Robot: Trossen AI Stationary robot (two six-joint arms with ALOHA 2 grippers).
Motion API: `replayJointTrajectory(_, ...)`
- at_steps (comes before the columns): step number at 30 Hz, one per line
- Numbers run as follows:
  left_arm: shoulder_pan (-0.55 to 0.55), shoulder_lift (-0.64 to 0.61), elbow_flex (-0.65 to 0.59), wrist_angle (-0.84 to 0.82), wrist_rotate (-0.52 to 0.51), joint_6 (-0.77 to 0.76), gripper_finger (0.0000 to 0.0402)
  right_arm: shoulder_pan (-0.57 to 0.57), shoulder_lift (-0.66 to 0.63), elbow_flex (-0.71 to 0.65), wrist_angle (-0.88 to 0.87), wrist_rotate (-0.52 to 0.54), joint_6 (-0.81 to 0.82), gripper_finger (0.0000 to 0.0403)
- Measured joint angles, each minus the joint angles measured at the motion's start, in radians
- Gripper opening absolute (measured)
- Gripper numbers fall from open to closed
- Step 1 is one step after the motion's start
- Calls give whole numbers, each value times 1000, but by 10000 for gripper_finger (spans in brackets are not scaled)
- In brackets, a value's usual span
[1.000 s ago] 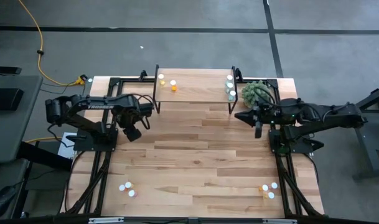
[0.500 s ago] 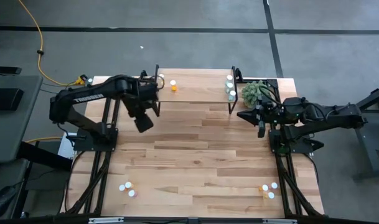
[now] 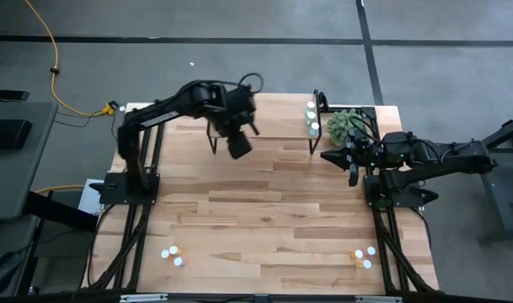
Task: Pick and place medicine bottles onto shelf by color
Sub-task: Put the top pink pill bottle on the shelf
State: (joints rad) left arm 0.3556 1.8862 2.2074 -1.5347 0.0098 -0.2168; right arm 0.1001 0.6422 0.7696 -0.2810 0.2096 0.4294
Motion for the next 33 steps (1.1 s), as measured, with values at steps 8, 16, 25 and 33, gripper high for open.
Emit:
replayJointTrajectory(8, 49, 171, 118, 10, -75, 69, 108, -1, 55, 0, 96, 91, 59, 0)
replayJointTrajectory(16, 93, 229, 117, 13, -51, 91, 108, -4, 322, 1, 309, 318, 198, 0)
replayJointTrajectory(25, 102, 168, 118, 20, 87, 150, 108, -103, 594, 1, 642, 198, 194, 0)
replayJointTrajectory(33, 102, 137, 118, 53, 89, 143, 108, -163, 703, 1, 811, 190, 227, 0)
